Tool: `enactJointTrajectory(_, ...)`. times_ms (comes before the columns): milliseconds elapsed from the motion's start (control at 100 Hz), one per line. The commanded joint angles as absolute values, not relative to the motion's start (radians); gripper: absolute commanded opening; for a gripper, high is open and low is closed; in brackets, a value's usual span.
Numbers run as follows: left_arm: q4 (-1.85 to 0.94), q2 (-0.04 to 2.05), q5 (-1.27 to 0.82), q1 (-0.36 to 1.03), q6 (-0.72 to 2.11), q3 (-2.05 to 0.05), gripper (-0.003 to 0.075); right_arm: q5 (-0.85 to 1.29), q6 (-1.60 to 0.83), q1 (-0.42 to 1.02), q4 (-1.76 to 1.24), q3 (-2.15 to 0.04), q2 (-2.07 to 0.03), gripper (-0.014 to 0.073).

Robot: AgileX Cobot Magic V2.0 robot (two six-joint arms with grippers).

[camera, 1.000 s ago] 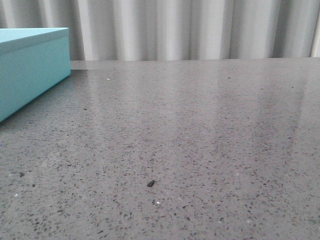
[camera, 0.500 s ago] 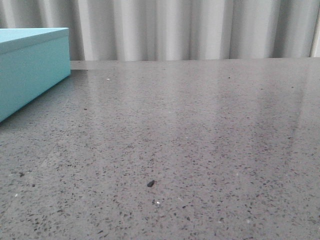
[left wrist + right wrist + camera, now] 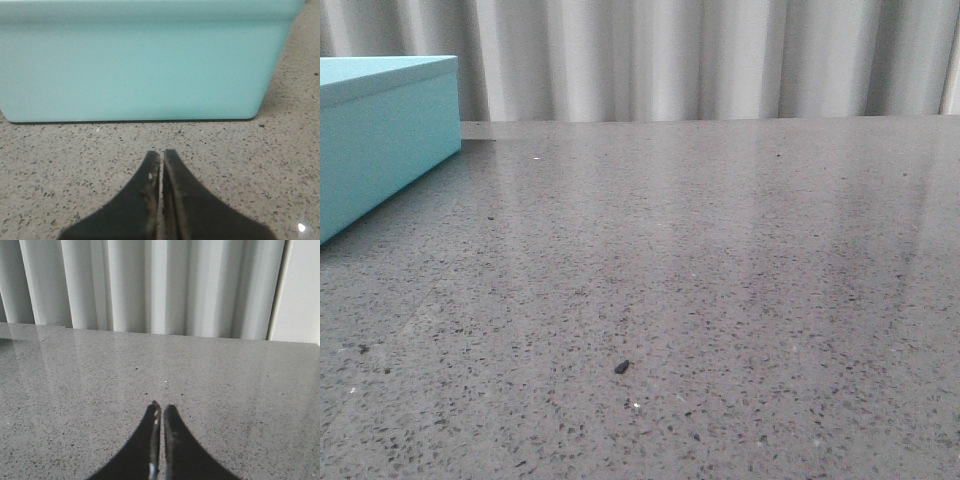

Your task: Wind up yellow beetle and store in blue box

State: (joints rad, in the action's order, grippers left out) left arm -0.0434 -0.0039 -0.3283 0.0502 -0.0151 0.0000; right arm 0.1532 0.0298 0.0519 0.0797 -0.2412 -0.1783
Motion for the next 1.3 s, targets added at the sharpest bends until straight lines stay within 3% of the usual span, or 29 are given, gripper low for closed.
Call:
enactJointTrajectory(0, -0.044, -0.037, -0.279, 0.044, -0.021, 0.026, -0.0021, 0.047, 0.025, 0.049, 0.091, -0.252, -0.165, -0.0041)
enactJointTrajectory(200, -0.044, -0.035, -0.279, 0.044, -0.021, 0.026, -0.0021, -0.119, 0.025, 0.005, 0.091, -0.122, -0.078, -0.0041)
enactJointTrajectory(400, -0.044, -0.035, -0.279, 0.044, -0.021, 0.026, -0.0021, -0.134, 0.025, -0.078, 0.091, 0.033, -0.004, -0.0041)
enactJointTrajectory(740, -0.044, -0.035, -0.277, 0.044, -0.021, 0.026, -0.0021, 0.312, 0.025, -0.092, 0.091, 0.030, 0.031, -0.0041)
enactJointTrajectory(1290, -0.044, -0.035, -0.277, 0.044, -0.021, 0.026, -0.0021, 0.309, 0.025, -0.092, 0.091, 0.030, 0.031, -0.0041)
